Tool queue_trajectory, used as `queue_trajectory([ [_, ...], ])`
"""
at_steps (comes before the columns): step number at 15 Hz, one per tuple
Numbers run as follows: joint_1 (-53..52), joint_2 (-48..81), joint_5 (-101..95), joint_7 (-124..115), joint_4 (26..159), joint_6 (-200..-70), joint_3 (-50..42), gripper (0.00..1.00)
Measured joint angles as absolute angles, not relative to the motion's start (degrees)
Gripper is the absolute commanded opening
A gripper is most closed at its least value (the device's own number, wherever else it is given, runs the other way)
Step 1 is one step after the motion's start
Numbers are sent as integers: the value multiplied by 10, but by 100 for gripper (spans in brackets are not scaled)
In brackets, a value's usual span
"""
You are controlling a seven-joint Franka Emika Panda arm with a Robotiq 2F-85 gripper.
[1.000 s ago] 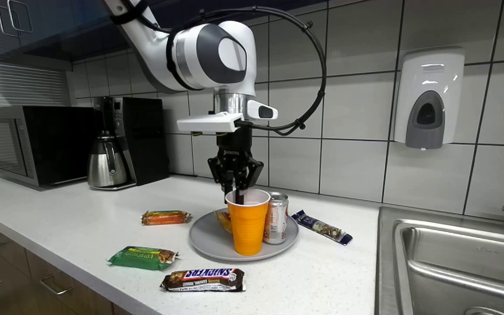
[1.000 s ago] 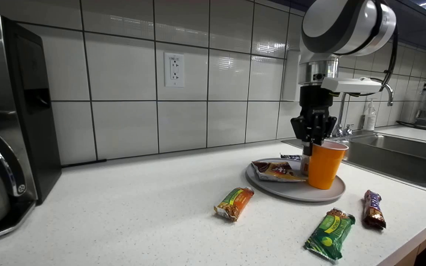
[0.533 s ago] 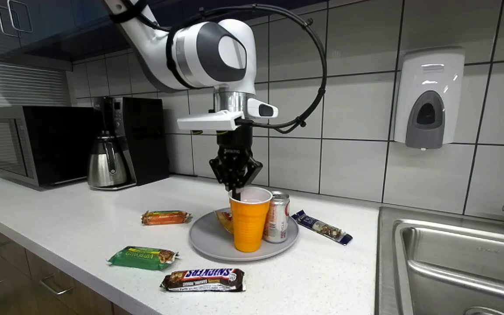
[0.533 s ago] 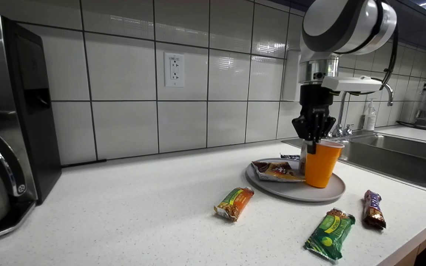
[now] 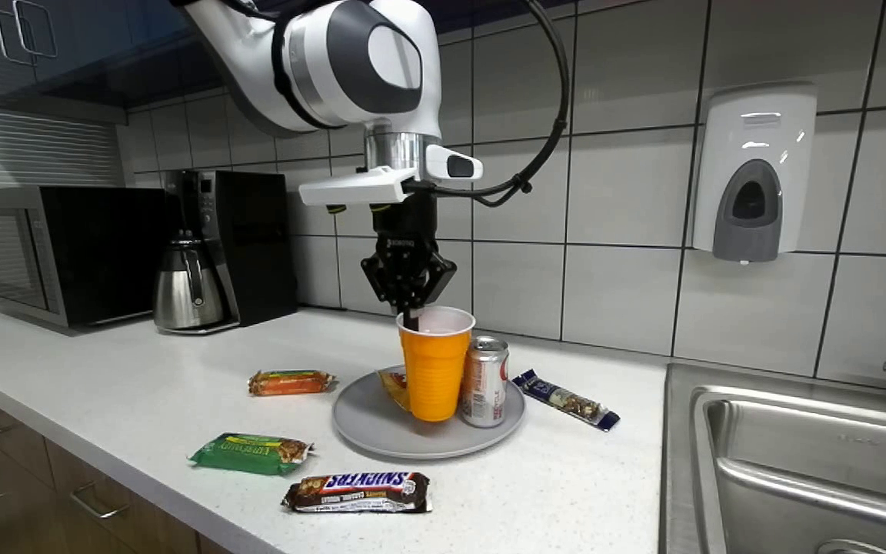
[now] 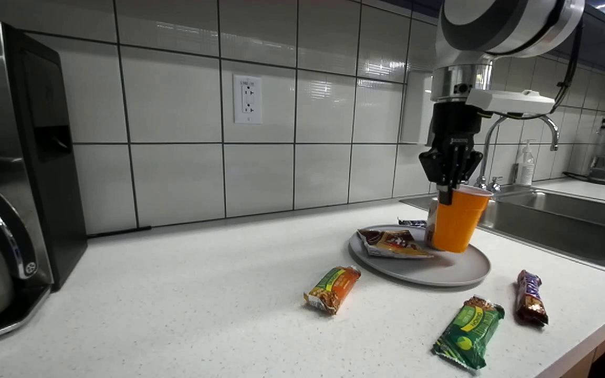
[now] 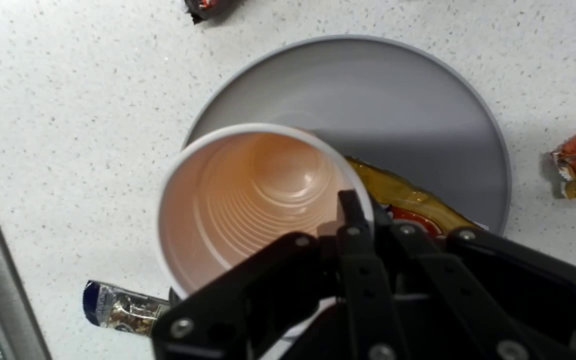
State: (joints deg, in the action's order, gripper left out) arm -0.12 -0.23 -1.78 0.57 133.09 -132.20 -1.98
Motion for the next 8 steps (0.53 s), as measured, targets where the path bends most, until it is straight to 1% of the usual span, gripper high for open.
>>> queue_trajectory([
  [8, -1, -92, -18, -6, 1394, -1319, -14, 1],
])
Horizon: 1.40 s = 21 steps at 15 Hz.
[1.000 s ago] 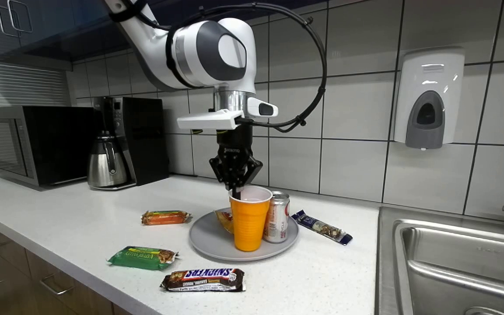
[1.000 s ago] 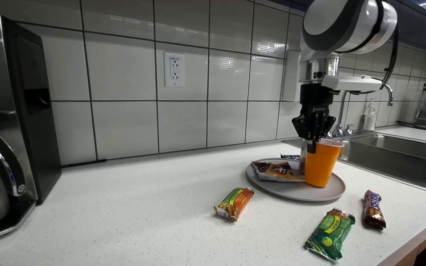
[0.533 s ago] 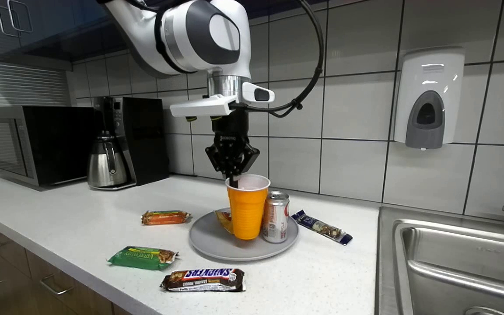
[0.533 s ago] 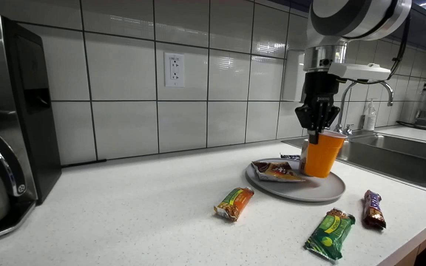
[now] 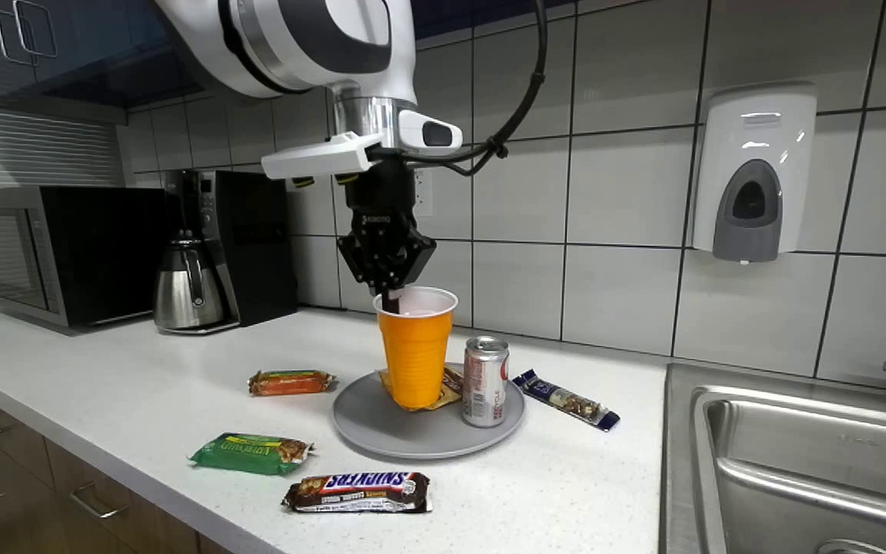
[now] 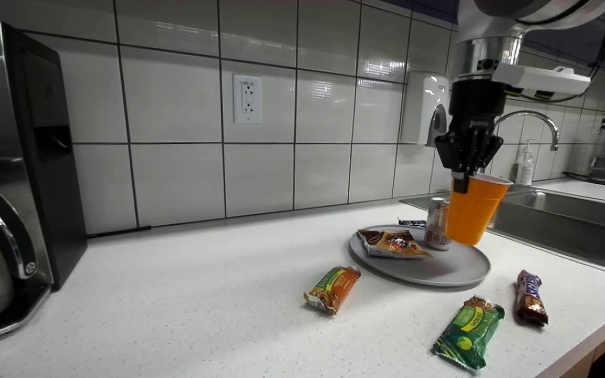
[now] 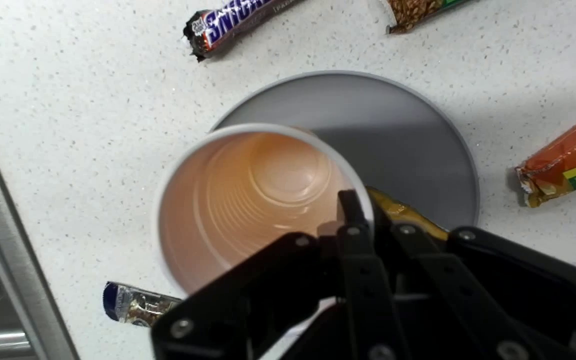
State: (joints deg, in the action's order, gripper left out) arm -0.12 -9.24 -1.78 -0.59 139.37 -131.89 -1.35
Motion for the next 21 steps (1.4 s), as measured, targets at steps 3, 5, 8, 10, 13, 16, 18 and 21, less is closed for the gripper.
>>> queue_trajectory([
  [3, 1, -122, -18, -15, 1414, -1316, -14, 1],
  [5, 5, -136, -19, -21, 1424, -1314, -14, 1],
  [8, 17, -151, -19, -29, 1435, -1313, -16, 1],
  [10, 25, -155, -20, -31, 1438, -1313, -20, 1],
  [13, 39, -156, -25, -32, 1439, -1313, -28, 1],
  [16, 54, -156, -32, -32, 1439, -1313, -38, 1],
  [18, 64, -154, -42, -32, 1439, -1313, -46, 1],
  [21, 79, -148, -57, -32, 1439, -1314, -57, 1],
])
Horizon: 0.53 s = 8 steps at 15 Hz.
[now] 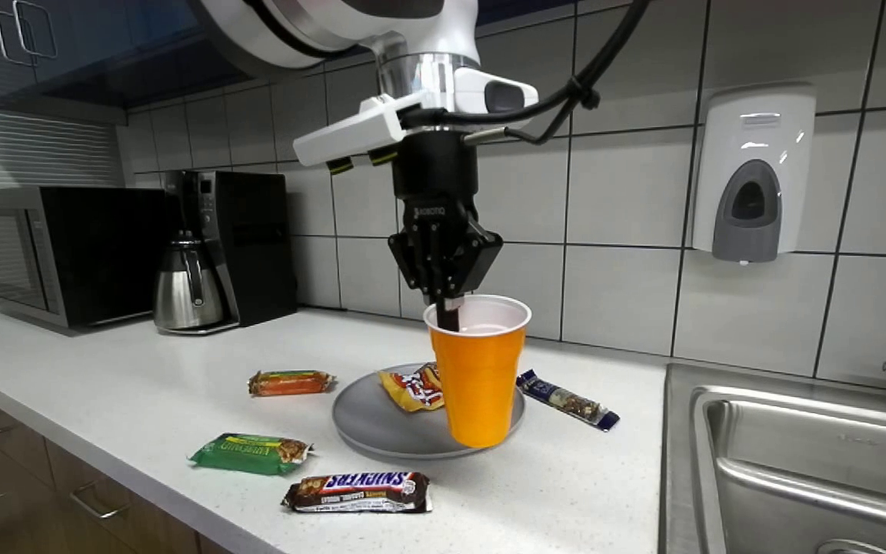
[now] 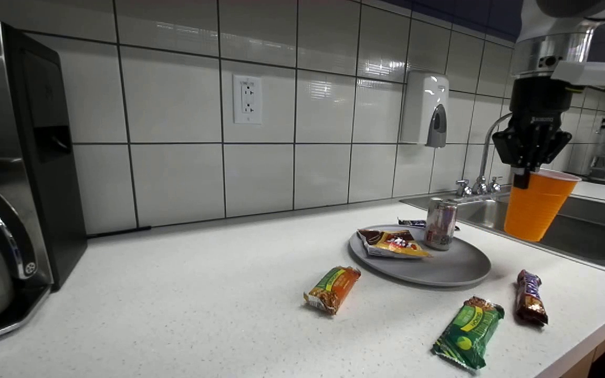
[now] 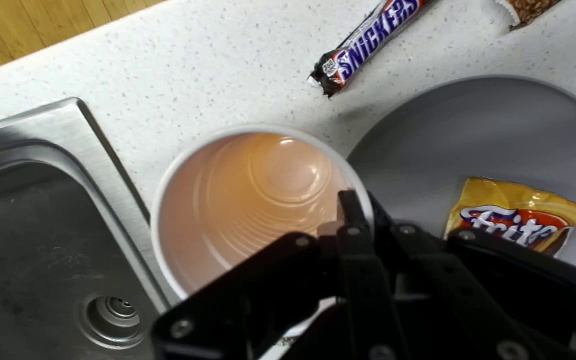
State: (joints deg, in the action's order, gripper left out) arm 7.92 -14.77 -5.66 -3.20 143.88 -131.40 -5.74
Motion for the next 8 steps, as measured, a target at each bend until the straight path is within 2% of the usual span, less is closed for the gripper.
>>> queue_trajectory([
  [8, 103, -110, -86, -34, 1433, -1327, -79, 1],
])
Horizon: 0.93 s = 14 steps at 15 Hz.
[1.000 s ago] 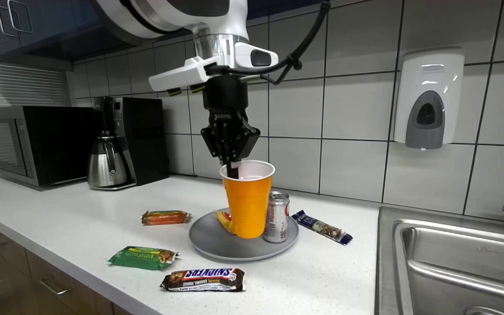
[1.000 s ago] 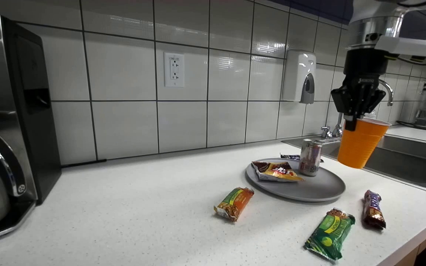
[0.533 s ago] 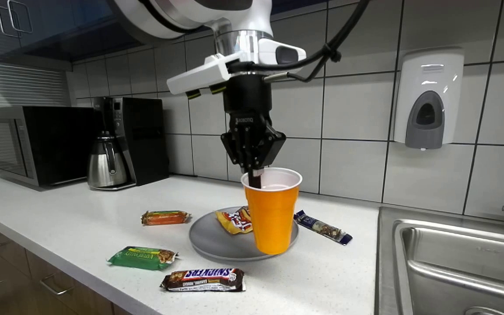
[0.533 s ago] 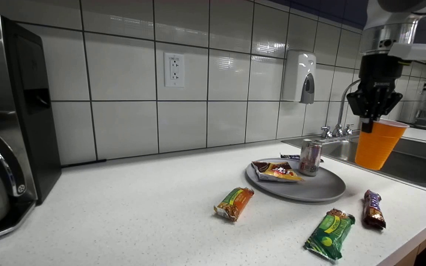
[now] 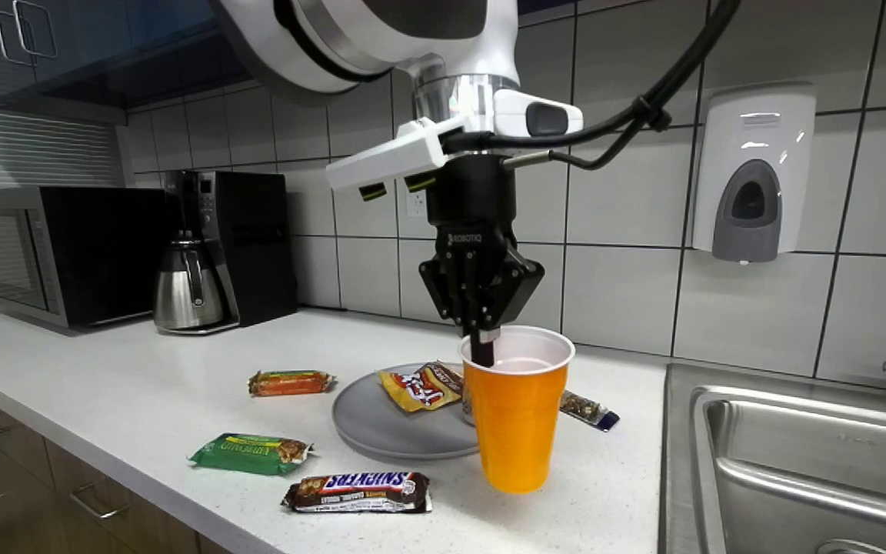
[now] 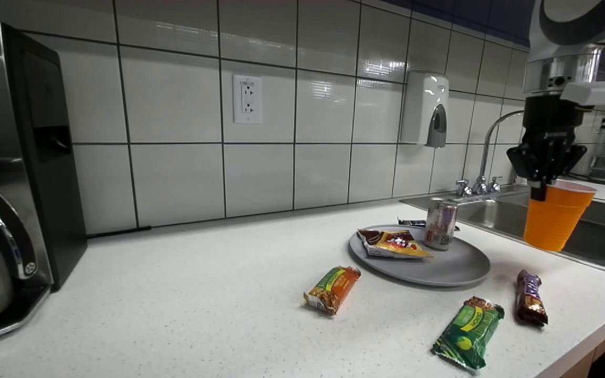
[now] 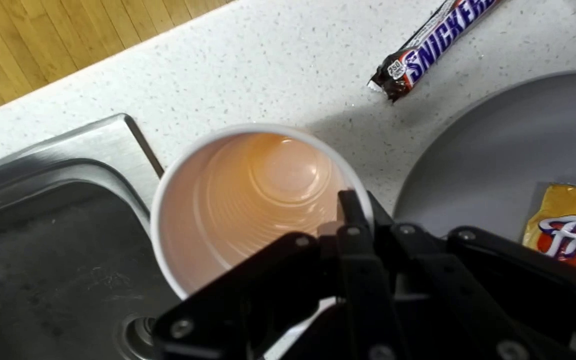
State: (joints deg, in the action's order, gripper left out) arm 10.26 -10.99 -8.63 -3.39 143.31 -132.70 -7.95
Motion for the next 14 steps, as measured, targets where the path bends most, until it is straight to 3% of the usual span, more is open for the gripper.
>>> queue_trajectory([
  [14, 113, -34, -98, -81, 1402, -1344, -105, 1],
])
